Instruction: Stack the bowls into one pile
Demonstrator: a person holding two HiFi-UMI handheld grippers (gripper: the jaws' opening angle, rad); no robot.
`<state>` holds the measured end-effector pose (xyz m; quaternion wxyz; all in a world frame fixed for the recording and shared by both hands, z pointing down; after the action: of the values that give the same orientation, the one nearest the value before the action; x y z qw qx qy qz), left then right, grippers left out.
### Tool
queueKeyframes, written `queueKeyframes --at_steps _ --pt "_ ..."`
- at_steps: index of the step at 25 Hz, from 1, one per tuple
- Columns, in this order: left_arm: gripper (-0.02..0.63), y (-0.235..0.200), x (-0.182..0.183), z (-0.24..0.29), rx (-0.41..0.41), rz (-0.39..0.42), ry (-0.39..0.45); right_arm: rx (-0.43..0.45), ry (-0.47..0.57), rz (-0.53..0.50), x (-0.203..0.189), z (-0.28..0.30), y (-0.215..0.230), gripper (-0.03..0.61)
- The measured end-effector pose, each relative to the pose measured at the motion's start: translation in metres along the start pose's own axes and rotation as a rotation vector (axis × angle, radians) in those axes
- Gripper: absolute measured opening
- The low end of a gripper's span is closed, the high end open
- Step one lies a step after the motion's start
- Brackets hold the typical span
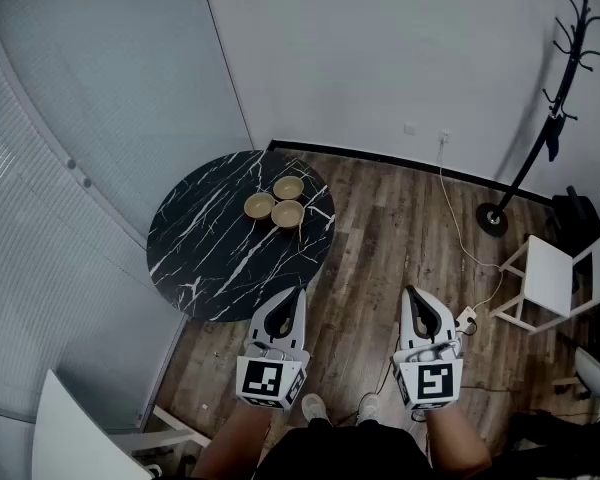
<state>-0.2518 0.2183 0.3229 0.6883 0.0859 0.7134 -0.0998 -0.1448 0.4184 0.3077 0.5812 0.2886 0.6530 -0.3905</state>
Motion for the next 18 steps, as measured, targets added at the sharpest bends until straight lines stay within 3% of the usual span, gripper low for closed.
queueKeyframes --at_steps 7,18 --pt "0.009 0.002 -0.005 0.002 -0.02 0.017 -0.018 0.007 -0.002 0.034 -0.001 0.005 -0.002 0.008" --pt "0.009 -0.034 -0.014 0.006 -0.042 0.026 -0.021 0.019 -0.018 0.071 -0.005 0.022 -0.031 0.009"
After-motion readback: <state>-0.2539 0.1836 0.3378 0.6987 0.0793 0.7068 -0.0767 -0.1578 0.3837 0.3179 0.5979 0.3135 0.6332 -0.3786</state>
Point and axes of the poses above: the fingertips, and each gripper's own axes: z forward along the fingers, y to its right, x out of its top, the point moved 5 cm from there along -z, backward along the fingers, and after that the axes turned 9 degrees about x, right-handed, at the moved point
